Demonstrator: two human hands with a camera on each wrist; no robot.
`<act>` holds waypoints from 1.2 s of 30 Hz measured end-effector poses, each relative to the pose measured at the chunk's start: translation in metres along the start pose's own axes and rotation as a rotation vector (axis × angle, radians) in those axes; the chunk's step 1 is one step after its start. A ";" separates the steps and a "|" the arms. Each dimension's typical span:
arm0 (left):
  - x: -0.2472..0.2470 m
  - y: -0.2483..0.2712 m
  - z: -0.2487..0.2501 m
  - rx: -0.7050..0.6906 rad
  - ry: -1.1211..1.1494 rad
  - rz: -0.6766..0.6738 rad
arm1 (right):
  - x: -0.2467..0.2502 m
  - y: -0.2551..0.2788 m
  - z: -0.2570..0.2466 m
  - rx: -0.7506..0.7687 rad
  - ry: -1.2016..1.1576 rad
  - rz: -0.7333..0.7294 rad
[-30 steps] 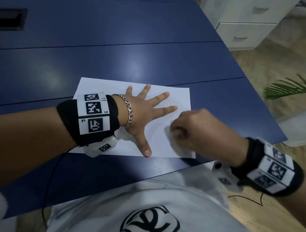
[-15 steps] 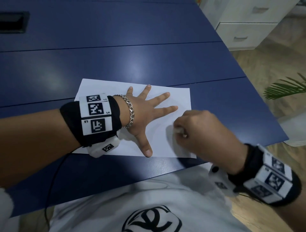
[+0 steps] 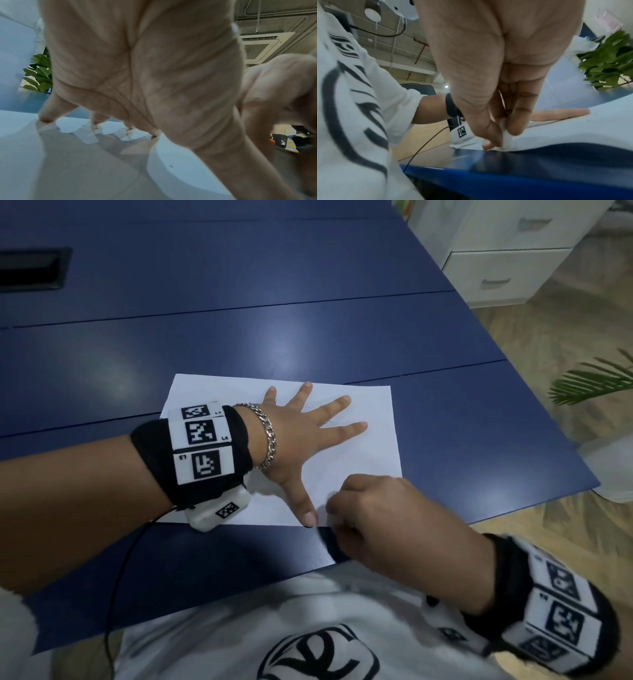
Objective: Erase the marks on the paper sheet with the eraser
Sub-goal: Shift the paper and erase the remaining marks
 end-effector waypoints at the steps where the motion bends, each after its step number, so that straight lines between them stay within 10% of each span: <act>1: 0.000 0.001 0.000 -0.012 0.010 0.023 | 0.006 -0.002 0.005 0.006 -0.030 0.012; 5: -0.002 0.014 -0.007 -0.054 -0.002 0.176 | 0.045 -0.011 0.062 -0.019 -0.043 0.260; 14: -0.032 0.061 -0.056 0.133 0.118 0.107 | 0.030 0.006 0.057 0.038 0.006 -0.047; 26: -0.038 0.035 -0.032 0.164 0.189 0.125 | 0.048 -0.078 0.028 0.089 0.030 0.172; 32: -0.039 0.036 -0.032 0.184 0.168 0.126 | 0.020 -0.056 -0.001 0.323 0.048 -0.125; 36: -0.040 0.034 -0.034 0.174 0.171 0.139 | 0.050 -0.086 0.027 0.203 0.089 0.089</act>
Point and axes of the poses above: each hand's wrist, its own y-axis away from the middle knuckle, its own x-axis out of the back of the hand, z = x × y, the point moved 7 cm from there along -y, towards the middle knuckle, and after that the axes turned 3 degrees about -y, right-handed, at the moved point
